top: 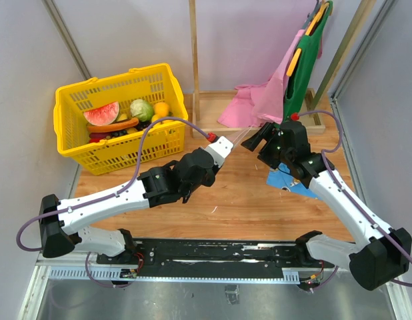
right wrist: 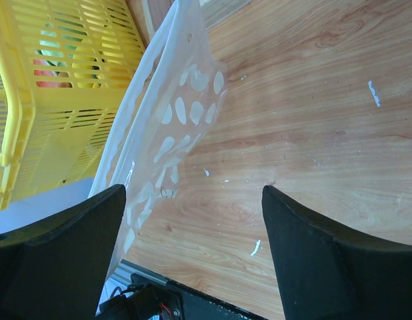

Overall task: Place the food in the zip-top bag and seal the zipper
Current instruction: Open the zipper of the food storage bag.

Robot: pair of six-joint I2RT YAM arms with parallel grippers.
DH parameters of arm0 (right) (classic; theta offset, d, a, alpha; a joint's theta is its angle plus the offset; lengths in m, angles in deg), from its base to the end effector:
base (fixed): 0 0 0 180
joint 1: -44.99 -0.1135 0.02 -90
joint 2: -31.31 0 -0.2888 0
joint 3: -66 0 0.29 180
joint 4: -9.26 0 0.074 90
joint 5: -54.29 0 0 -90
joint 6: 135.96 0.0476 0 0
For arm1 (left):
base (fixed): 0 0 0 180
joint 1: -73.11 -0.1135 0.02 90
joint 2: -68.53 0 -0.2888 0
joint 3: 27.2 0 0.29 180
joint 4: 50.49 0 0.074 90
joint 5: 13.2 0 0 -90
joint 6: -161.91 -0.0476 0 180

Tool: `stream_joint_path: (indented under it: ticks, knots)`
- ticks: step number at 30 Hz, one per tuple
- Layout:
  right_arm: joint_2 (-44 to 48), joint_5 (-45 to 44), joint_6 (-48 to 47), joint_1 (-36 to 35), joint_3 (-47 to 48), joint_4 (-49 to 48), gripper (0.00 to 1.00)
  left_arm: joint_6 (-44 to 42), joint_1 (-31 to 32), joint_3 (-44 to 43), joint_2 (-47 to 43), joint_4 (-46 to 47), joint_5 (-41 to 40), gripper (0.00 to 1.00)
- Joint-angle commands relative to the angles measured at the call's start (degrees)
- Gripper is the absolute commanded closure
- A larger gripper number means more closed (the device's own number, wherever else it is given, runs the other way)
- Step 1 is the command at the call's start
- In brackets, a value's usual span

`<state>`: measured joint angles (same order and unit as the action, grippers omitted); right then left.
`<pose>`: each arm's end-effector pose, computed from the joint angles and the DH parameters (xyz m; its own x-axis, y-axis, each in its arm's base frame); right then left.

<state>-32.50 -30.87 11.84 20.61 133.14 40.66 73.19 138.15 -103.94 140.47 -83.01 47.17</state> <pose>0.2617 0.1230 0.3324 -0.6338 0.6385 -0.4366 0.1074 0.6316 0.7678 0.1570 -0.2816 0.3587 -0.2097 0.4045 -0.8901 0.5988 0.7728 0.2101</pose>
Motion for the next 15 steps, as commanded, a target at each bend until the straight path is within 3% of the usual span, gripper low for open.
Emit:
stream_joint_path:
  ticks: [1, 15]
  knots:
    - [-0.93, 1.65, 1.75, 1.08, 0.84, -2.64, 0.16, -0.53, 0.65, -0.14, -0.90, 1.90, -1.33, 1.00]
    - [-2.82, 4.26, 4.37, 1.71, 0.00, -5.69, 0.17, -0.56, 0.80, 0.16, -1.27, 2.16, -1.18, 1.00]
